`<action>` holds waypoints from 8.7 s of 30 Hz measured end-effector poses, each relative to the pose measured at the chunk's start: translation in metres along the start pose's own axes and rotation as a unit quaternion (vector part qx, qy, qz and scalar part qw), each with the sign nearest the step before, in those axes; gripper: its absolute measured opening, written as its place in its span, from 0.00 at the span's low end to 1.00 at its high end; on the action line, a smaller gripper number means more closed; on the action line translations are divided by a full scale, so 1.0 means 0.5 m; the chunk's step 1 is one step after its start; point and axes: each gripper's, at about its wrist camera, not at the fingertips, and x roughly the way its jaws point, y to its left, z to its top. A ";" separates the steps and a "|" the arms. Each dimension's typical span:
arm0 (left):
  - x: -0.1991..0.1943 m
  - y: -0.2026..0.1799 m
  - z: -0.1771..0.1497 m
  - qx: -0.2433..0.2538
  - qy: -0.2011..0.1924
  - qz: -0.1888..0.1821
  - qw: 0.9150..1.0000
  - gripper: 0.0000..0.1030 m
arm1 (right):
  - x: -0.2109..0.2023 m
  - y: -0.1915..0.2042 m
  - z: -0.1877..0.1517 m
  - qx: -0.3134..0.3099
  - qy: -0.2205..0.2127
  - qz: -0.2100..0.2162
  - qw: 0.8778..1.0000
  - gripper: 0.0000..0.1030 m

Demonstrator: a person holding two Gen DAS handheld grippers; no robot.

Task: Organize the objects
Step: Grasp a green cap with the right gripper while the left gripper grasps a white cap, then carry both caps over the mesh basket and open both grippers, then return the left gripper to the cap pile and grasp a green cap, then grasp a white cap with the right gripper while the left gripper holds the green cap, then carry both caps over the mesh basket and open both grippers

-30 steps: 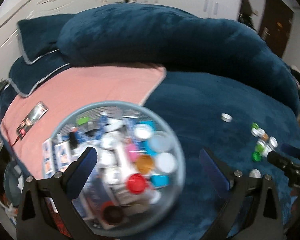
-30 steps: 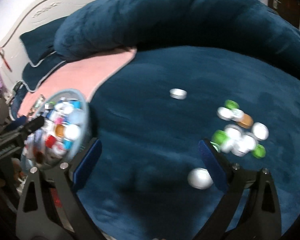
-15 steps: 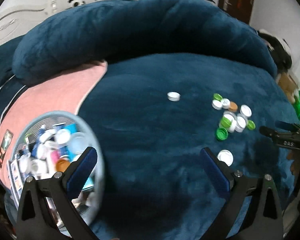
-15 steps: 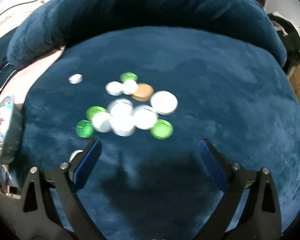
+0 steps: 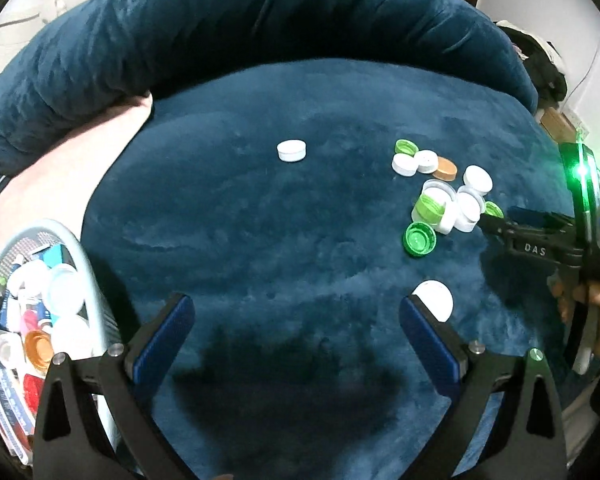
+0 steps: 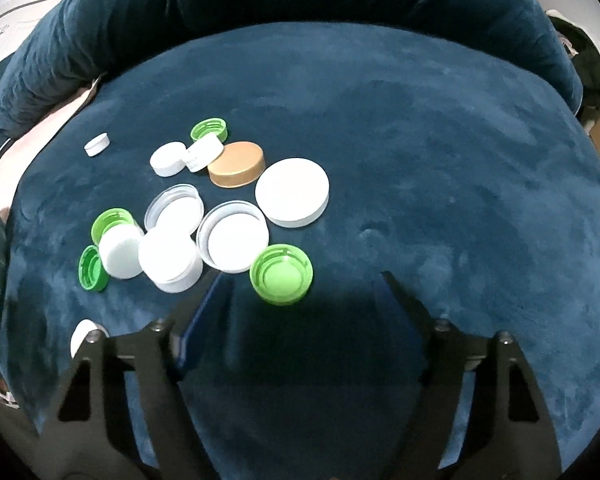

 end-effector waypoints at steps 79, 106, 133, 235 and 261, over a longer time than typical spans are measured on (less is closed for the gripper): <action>-0.248 0.468 -0.083 -0.216 -0.110 0.040 0.969 0.29 | -0.181 0.520 0.002 -0.119 -0.038 0.186 0.975 0.30; -0.237 0.532 -0.114 -0.250 -0.092 0.129 0.955 0.94 | -0.174 0.634 0.053 -0.115 -0.039 0.201 0.972 0.90; -0.197 0.220 0.010 -0.128 -0.088 0.074 0.985 0.94 | -0.215 0.251 0.035 -0.050 -0.058 0.074 0.994 1.00; 0.057 -0.016 0.035 -0.032 -0.044 -0.057 0.997 0.29 | -0.063 -0.011 0.027 0.048 -0.044 -0.017 0.998 0.40; -0.231 0.409 -0.015 -0.170 -0.120 0.037 0.977 0.29 | -0.180 0.488 0.027 -0.114 -0.063 0.132 0.983 0.40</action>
